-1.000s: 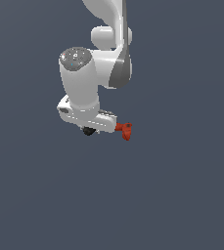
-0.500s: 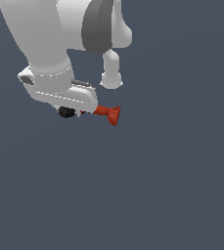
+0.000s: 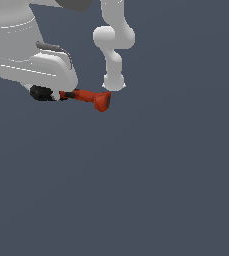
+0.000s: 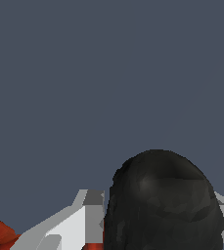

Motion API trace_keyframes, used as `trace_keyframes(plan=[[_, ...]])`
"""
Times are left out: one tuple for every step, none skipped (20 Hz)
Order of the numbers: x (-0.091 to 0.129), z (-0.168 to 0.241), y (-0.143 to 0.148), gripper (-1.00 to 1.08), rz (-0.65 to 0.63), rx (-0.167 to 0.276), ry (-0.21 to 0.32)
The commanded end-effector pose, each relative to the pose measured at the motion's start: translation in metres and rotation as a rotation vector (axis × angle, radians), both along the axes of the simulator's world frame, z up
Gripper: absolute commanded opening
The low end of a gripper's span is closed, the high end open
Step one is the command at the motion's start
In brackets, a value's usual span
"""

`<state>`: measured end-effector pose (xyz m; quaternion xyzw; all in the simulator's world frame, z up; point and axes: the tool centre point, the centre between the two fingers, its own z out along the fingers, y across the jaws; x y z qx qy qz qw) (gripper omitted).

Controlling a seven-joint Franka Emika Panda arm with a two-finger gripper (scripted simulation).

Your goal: Pick up the object and move it to a goal position.

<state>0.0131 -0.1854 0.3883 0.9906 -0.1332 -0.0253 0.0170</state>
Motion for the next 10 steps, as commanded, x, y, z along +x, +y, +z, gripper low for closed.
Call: trace_keyframes(plan=[[0.002,0.02,-0.008,-1.0,0.001,-0.001,-0.006],[0.002,0.026,-0.011,-1.0,0.001,-0.001,-0.006],[0.003,0.032,-0.014,-1.0,0.001,-0.001,-0.006],[0.004,0.037,-0.017,-1.0,0.001,-0.001,-0.006],[0.004,0.042,-0.02,-1.0,0.001,-0.001,-0.006],[0.005,0.047,-0.022,-1.0,0.001,-0.001,-0.006],[0.006,0.051,-0.025,-1.0,0.001,-0.001,-0.006],[0.006,0.055,-0.026,-1.0,0.002,-0.002,-0.006],[0.007,0.058,-0.028,-1.0,0.002,-0.002,-0.006],[0.007,0.061,-0.03,-1.0,0.002,-0.002,-0.006]])
